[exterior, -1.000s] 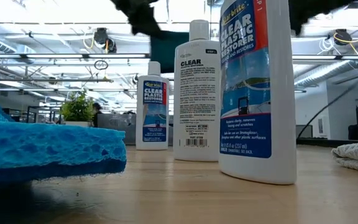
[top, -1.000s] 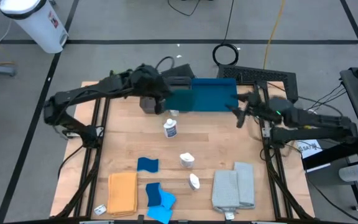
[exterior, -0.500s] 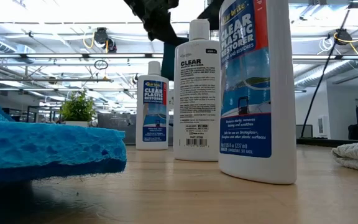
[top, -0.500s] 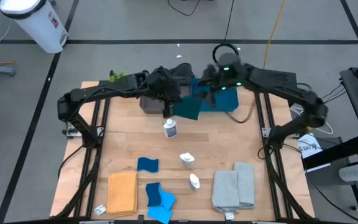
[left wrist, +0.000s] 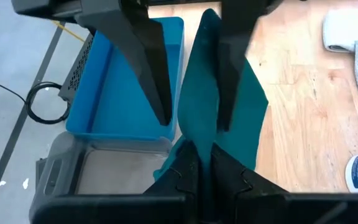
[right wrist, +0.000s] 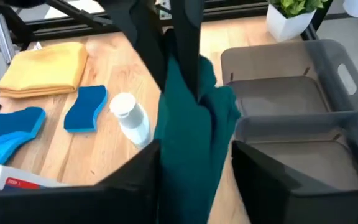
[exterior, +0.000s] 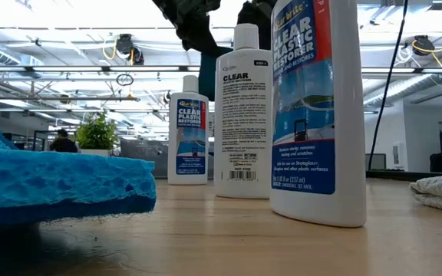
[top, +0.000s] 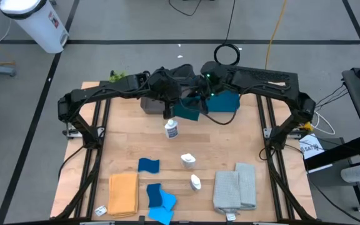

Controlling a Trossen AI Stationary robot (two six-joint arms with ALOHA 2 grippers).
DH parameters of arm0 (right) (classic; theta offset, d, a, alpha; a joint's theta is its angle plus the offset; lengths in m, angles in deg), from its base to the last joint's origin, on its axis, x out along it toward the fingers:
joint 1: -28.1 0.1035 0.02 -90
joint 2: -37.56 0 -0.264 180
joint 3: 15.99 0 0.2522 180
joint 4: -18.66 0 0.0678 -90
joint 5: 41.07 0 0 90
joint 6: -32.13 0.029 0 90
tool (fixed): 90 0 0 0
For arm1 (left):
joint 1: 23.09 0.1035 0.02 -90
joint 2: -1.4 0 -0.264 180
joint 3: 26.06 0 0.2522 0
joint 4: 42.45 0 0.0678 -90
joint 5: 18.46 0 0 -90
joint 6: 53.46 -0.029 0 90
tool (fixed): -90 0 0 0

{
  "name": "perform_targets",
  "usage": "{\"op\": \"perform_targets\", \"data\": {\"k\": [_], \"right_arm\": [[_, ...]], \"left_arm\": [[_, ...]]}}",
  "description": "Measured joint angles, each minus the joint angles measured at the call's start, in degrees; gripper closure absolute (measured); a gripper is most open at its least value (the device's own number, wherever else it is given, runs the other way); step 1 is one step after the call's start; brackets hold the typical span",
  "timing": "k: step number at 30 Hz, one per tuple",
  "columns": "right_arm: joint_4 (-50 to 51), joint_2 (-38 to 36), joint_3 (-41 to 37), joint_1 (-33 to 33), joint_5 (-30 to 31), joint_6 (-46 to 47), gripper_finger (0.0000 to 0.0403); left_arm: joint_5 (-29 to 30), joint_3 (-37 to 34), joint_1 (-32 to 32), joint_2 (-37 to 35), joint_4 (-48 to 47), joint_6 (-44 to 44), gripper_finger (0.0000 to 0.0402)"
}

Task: Pick & Place Kitchen Items
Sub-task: Put the green towel into the blue bin

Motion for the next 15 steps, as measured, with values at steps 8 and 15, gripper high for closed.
{"op": "perform_targets", "data": {"k": [8, 15], "right_arm": [[1.34, -0.63, -0.02, -0.18, 0.10, -2.89, 0.0393], [6.48, -2.82, 0.00, -2.68, 2.24, -1.02, 0.0400]], "left_arm": [[2.28, 0.00, 0.04, -0.14, 1.85, 2.44, 0.0358], [10.68, 0.07, 2.62, -3.60, 1.45, 4.59, 0.0301]]}}
